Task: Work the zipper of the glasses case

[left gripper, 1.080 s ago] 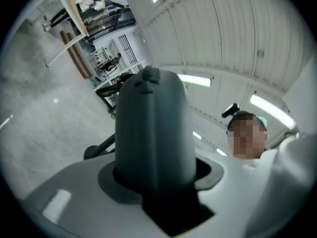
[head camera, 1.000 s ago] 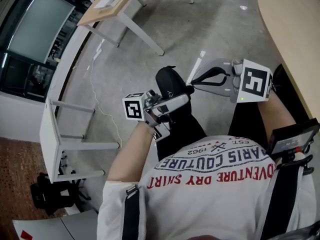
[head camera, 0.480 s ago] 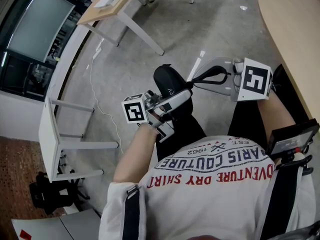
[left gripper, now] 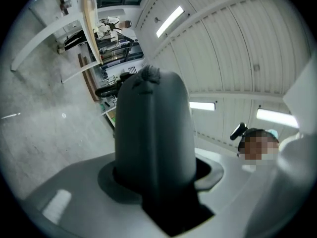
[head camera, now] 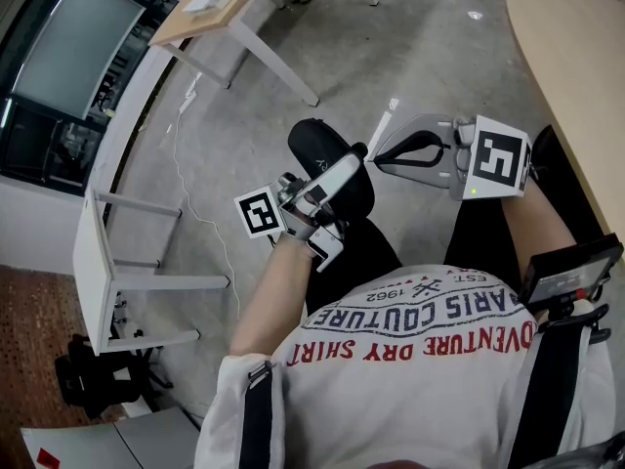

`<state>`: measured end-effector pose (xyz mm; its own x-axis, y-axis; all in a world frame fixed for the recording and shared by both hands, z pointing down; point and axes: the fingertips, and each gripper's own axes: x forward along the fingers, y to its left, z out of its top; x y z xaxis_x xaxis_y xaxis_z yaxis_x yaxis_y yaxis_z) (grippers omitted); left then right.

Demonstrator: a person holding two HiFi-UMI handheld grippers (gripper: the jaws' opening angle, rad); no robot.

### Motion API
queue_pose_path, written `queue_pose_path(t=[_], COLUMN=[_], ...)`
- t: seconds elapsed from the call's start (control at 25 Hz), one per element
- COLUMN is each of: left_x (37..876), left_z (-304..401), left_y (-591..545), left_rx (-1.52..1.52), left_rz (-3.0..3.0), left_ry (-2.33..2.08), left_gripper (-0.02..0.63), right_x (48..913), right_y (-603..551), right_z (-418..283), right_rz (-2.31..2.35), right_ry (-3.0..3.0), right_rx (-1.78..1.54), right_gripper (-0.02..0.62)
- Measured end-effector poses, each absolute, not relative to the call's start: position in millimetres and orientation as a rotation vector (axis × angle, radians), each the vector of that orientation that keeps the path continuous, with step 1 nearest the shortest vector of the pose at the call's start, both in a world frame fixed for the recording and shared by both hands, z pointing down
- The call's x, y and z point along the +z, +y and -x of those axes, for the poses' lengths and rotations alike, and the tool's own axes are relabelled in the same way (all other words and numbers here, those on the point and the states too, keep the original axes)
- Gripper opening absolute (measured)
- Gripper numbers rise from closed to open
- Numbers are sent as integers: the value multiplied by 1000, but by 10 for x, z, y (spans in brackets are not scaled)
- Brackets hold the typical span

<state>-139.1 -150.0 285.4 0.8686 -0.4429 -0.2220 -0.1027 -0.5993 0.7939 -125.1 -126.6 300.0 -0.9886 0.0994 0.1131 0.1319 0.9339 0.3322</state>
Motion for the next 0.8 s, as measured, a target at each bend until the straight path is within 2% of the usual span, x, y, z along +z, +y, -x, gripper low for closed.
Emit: queue_pose_path(t=[0.8], left_x=[2695], left_z=[1660], left_y=[-1727], left_rx=[-739], left_rz=[-2078], left_ry=[-507], left_gripper=[247], right_x=[3019], right_y=[-1229], right_z=[1284], right_rz=[199], right_ry=[-2982], right_rx=[-520], right_gripper=[-2])
